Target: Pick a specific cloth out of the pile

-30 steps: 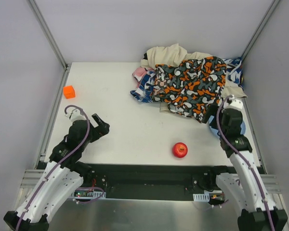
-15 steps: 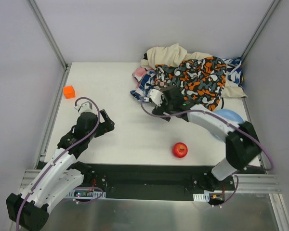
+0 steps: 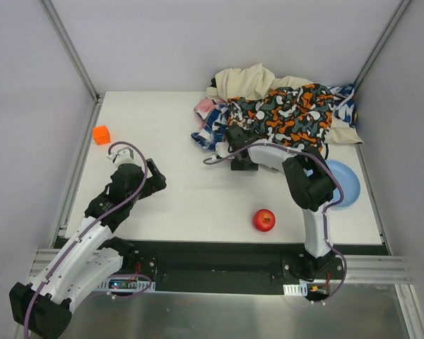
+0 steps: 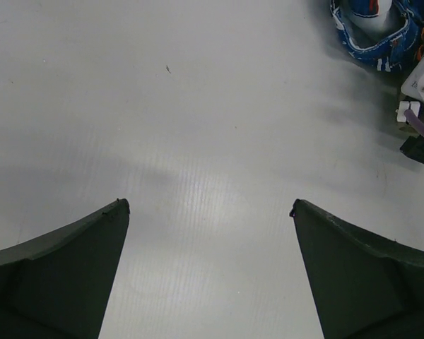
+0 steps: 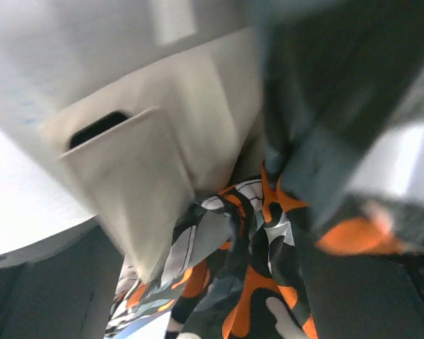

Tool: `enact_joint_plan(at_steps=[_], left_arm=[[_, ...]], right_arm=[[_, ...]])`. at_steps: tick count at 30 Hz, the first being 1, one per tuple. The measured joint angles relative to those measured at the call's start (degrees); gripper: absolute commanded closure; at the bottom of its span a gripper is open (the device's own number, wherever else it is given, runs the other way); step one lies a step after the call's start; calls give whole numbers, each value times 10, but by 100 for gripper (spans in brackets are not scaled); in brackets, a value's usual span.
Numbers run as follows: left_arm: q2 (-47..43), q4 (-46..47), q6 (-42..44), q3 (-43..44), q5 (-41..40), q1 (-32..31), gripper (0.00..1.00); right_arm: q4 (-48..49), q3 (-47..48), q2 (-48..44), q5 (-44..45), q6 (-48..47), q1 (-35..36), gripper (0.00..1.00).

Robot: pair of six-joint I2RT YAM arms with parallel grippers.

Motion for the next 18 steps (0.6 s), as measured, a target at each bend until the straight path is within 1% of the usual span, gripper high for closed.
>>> enact_joint_plan(at_steps=[2,4,5,6,8,10,14,18], left_arm=[[4,1,0,0,-2,0,1],[10,4,0,0,-5,0,1],[13,5,1,0,-7,0,1],[17,7,1,0,-9,0,1],[24,10,1,0,-13,0,1],[34,14,2,0,-15,0,1],[61,22,5,11,-14,0,1],[103,43,20,36,-5,0,1]], right_arm=[[10,12,15,17,-20,-9,20],[26,31,38,42,-39,-18,45],[35,42,53,54,-45,-23,59],[45,54,68,63,-48,-28,70],[72,69,88,80,-54,-36,85],[106,69,90,89,-60,-39,99],[174,78,90,105,-66,-43,99],[196,125,82,107,-55,-51,99]])
